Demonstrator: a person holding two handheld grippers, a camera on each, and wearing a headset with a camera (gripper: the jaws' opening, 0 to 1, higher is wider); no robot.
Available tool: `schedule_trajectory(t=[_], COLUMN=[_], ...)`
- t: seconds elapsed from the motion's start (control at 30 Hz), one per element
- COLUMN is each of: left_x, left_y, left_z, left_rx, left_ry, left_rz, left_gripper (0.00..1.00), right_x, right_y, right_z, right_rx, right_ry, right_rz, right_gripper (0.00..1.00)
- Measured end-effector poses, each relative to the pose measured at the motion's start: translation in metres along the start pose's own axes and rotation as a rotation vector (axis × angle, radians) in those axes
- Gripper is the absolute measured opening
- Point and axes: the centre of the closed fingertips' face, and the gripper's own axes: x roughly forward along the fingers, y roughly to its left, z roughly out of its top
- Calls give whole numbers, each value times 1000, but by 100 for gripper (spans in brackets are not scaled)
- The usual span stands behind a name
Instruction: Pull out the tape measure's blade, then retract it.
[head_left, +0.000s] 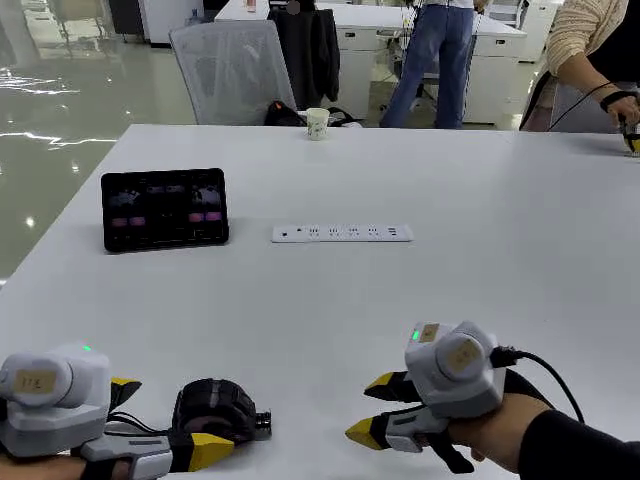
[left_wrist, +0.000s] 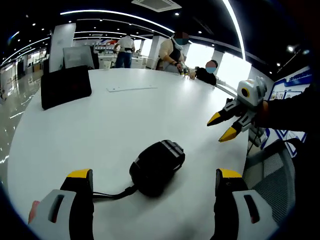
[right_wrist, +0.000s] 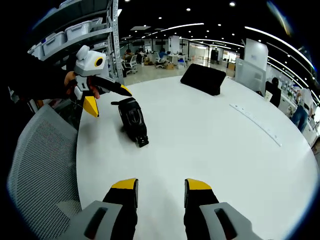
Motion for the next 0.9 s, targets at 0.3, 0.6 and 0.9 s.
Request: schedule_trajectory(t=[0.3, 0.6, 0.9], left_x=[-26, -49, -70], left_y=[3, 12, 24], left_z=[-9, -14, -23], left_rx=[30, 37, 81], left_ry=[11, 33, 49], left_rz=[-36, -34, -20], left_gripper=[99, 98, 99], right_x=[-41, -72, -108], right_y=[-11, -16, -26], right_z=[-21, -56, -85], right_rx=[78, 163, 162], right_ry=[-51, -66, -47], right_rz=[-58, -104, -168], right_gripper=[45, 59, 72])
